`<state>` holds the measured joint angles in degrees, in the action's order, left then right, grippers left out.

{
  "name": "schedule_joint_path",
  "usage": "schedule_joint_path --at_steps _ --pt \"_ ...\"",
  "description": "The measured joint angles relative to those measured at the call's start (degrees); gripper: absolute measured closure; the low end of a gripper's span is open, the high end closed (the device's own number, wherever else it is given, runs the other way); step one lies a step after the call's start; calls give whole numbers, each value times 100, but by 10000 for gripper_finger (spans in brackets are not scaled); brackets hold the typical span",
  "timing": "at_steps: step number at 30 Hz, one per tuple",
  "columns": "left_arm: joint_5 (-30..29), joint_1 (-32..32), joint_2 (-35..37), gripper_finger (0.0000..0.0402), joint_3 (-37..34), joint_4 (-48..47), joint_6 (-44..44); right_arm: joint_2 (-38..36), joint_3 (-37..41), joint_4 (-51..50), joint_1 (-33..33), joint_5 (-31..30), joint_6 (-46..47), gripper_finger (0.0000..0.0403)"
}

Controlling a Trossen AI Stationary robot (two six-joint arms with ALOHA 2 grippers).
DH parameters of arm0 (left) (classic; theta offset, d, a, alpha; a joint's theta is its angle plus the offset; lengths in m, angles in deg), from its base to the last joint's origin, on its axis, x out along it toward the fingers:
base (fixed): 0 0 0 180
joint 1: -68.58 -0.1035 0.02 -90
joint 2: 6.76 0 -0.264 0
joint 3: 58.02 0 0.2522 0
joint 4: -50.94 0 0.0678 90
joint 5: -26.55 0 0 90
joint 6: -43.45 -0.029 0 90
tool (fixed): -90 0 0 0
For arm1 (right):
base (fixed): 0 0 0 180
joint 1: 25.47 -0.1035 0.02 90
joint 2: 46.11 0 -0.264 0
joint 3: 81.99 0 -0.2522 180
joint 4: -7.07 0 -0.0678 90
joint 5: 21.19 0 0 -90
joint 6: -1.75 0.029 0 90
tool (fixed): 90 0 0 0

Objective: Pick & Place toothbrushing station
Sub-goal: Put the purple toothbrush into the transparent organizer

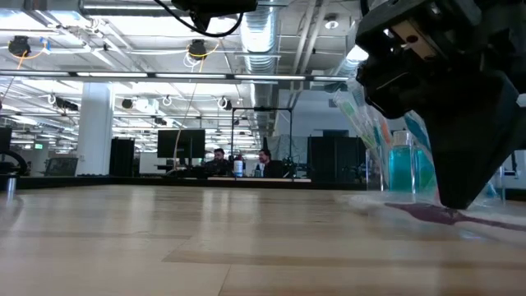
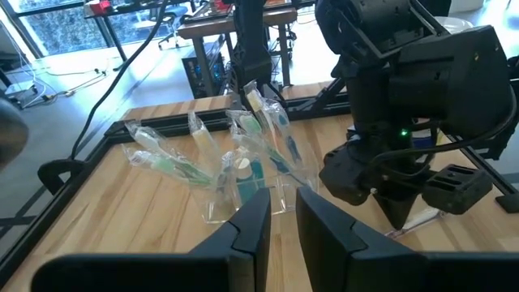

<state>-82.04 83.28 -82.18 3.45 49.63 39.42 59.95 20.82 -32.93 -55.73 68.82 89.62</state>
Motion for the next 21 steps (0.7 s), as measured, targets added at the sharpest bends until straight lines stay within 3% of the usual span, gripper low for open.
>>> schedule_joint_path --at_steps 5,21 --pt "0 1 0 346 0 0 0 -26 -255 -138 2 -14 -285 403" --pt "0 2 0 346 0 -26 0 -32 -1695 -2175 44 -742 -1046 403"
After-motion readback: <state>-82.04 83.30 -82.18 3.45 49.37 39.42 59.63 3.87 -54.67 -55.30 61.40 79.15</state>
